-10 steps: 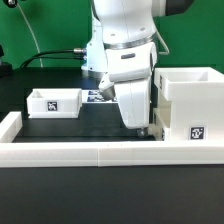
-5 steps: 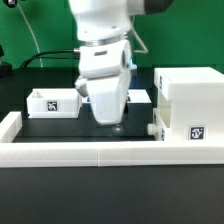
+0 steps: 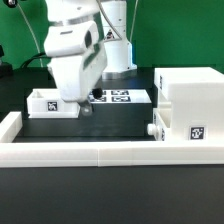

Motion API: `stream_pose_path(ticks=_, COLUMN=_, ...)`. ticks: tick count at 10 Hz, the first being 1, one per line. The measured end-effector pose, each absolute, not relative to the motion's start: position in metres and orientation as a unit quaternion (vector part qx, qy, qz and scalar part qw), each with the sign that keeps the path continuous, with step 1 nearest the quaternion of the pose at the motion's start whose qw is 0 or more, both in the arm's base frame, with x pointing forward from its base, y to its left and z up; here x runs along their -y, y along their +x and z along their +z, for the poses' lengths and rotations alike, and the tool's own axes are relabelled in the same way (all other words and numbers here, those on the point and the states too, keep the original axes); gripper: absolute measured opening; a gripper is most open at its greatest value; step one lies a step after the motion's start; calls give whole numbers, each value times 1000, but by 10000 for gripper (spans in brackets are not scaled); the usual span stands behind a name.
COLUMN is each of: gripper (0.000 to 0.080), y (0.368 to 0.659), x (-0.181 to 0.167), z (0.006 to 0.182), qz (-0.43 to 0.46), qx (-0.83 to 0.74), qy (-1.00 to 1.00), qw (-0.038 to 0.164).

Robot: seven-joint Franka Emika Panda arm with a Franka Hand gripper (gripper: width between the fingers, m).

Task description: Assemble drawer

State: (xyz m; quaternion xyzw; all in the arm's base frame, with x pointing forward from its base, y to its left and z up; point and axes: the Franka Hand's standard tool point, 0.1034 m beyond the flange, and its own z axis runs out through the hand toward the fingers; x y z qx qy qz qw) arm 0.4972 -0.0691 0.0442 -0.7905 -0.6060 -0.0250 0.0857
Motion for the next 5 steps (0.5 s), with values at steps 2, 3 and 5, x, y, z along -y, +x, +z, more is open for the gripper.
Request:
stream_pose_path(ticks=2, gripper=649, y=497, x=68, z=42, qz=-23, qx=596, qy=-798, qw=88)
stream_pose_path(ticks=3, gripper=649, y=496, x=68, z=42, qz=-21, qx=580, qy=-810, qw=89)
stream_pose_path(ticks=5, gripper=649, y=496, x=68, z=41, qz=-16, qx=528, qy=-845, qw=90)
